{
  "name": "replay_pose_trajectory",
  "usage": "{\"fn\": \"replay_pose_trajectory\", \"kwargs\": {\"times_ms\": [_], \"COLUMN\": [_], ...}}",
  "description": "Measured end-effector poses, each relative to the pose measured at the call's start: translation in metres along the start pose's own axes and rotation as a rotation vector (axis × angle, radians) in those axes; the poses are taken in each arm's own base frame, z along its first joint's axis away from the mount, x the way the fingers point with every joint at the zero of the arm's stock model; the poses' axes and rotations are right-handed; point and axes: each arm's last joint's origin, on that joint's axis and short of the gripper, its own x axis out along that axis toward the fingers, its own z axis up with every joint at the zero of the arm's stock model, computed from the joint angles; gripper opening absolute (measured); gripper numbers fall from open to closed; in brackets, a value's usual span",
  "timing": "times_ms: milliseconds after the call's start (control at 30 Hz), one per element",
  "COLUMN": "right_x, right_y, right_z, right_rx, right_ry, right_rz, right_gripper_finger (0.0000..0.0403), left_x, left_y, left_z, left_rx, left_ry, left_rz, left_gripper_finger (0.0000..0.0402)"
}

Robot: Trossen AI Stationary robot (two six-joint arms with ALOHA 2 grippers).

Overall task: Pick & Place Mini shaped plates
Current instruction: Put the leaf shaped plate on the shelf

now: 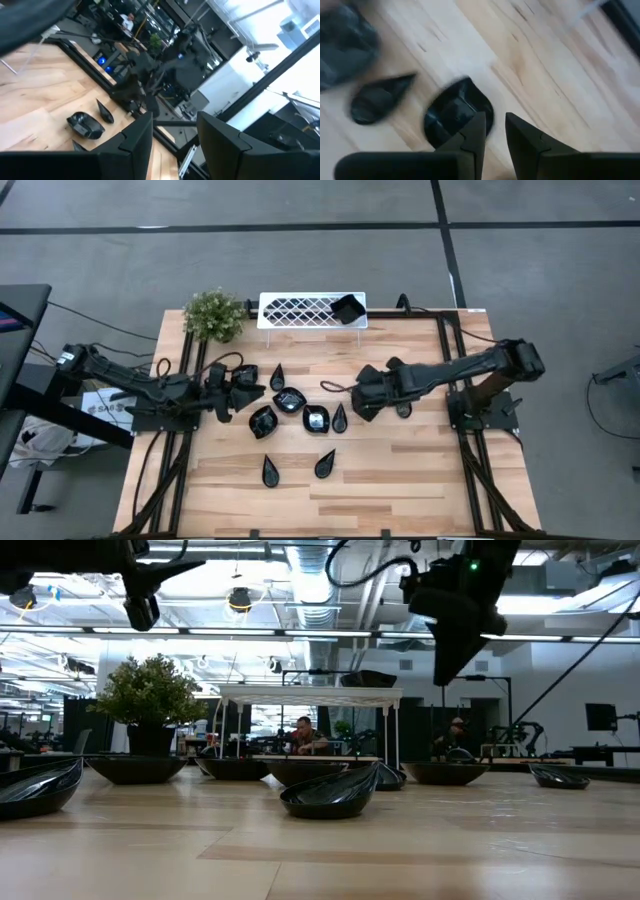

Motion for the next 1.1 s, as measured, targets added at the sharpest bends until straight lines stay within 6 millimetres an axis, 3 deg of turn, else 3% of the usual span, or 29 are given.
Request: {"fn": "replay_pose_trajectory", "kwargs": {"times_ms": [300, 567, 733, 1100], "right_x": [0.001, 0.025, 0.029, 0.035], "right_y": [-0.047, -0.084, -0.082, -0.049], "right_z": [-0.005, -0.020, -0.017, -0.024], "right_rx": [-0.057, 0.022, 0.070, 0.025], "right_ry": [-0.193, -0.330, -0.340, -0.308], "right_rz": [0.236, 0.341, 0.385, 0.438], "right_gripper_finger": [0.0070, 0.0070, 0.0070, 0.0088], "left_x": [0.005, 0.013, 0.019, 0.019], "left_y": [0.011, 0.011, 0.013, 0.013], "left_z": [0.007, 0.019, 0.009, 0.011], "left_rx": [0.002, 0.000, 0.035, 0.189], "left_ry": [-0.027, -0.014, 0.067, 0.064], "left_rz": [0.049, 0.024, 0.012, -0.001], "left_gripper_finger": [0.0135, 0.0131, 0.0131, 0.0131]}}
